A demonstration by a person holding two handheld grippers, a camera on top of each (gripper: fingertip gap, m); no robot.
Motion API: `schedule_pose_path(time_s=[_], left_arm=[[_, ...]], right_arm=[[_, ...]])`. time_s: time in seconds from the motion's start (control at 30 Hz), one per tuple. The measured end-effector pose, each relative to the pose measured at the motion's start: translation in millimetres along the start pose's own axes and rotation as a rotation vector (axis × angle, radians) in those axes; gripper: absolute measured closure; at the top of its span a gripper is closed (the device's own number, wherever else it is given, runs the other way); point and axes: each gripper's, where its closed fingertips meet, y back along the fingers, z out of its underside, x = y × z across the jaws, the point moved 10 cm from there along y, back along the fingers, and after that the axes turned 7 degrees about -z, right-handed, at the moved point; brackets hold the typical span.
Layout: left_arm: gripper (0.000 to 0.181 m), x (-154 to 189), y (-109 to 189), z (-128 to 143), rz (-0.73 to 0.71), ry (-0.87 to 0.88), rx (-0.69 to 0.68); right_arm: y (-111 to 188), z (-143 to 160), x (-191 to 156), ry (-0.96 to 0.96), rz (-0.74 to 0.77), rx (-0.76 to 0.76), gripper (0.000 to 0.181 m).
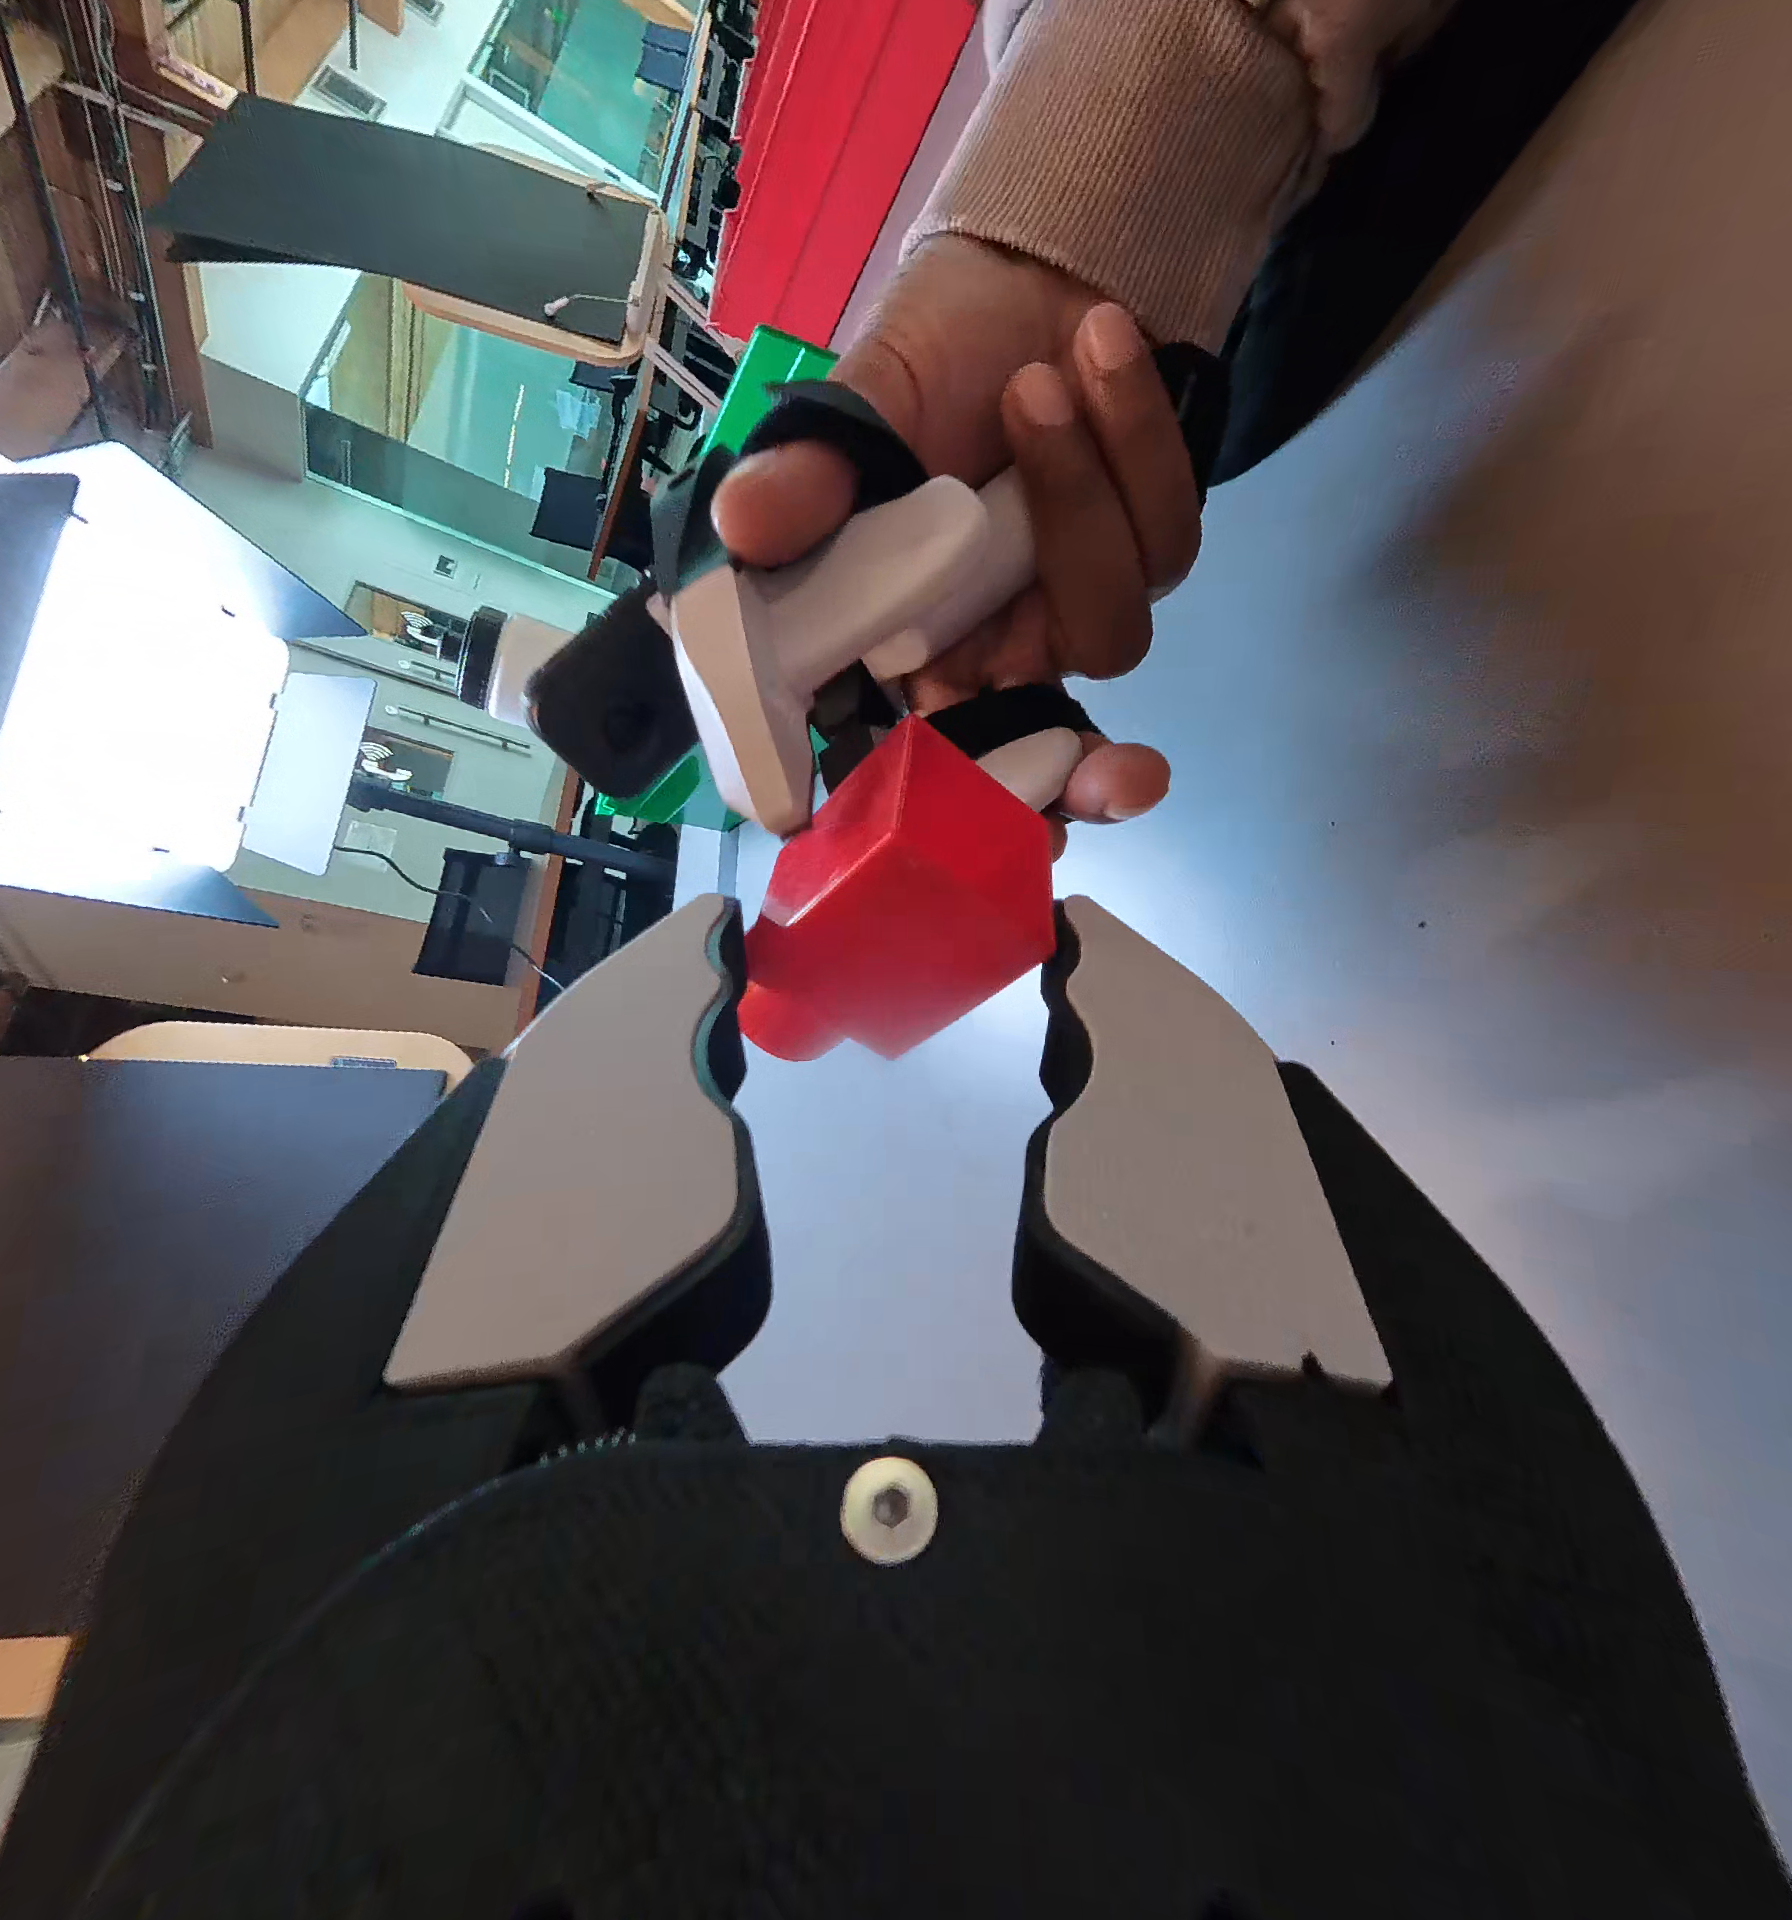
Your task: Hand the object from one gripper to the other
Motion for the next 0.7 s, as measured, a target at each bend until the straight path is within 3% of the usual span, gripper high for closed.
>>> schedule_pose_path(time_s=[0.13, 0.3, 0.47, 0.7], left_arm=[[0.126, -14, 1, 6, 0.019, 0.219, 0.038], [0.126, -43, 1, 29, 0.16, 0.793, 0.088], [0.127, -45, -12, 58, 0.444, 1.35, 0.117], [0.127, -19, -32, 70, 0.768, 1.813, 0.117]], right_arm=[[5, -6, -10, 0.119, 0.055, 0.03, 0.113], [17, -15, -38, 0.594, 0.257, 0.062, 0.11], [8, 0, -55, 1.173, 0.56, -0.092, 0.12], [-11, 19, -47, 1.508, 0.734, -0.297, 0.118]])
